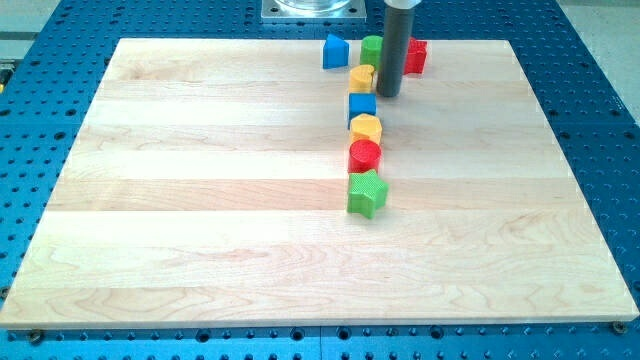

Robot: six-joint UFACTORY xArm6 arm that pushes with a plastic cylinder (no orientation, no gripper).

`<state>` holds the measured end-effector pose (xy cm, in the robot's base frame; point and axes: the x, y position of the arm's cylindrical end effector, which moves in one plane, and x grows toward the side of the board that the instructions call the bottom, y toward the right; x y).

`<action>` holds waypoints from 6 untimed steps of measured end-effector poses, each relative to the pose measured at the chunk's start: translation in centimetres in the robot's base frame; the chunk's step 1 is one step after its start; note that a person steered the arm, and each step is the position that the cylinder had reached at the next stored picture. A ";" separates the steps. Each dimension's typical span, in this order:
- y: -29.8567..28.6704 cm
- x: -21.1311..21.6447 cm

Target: Place the heart and green circle in a vertical line

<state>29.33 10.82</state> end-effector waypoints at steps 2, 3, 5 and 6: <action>-2.0 -3.1; -2.9 -0.8; 3.2 -0.2; 8.8 6.5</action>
<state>35.86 19.61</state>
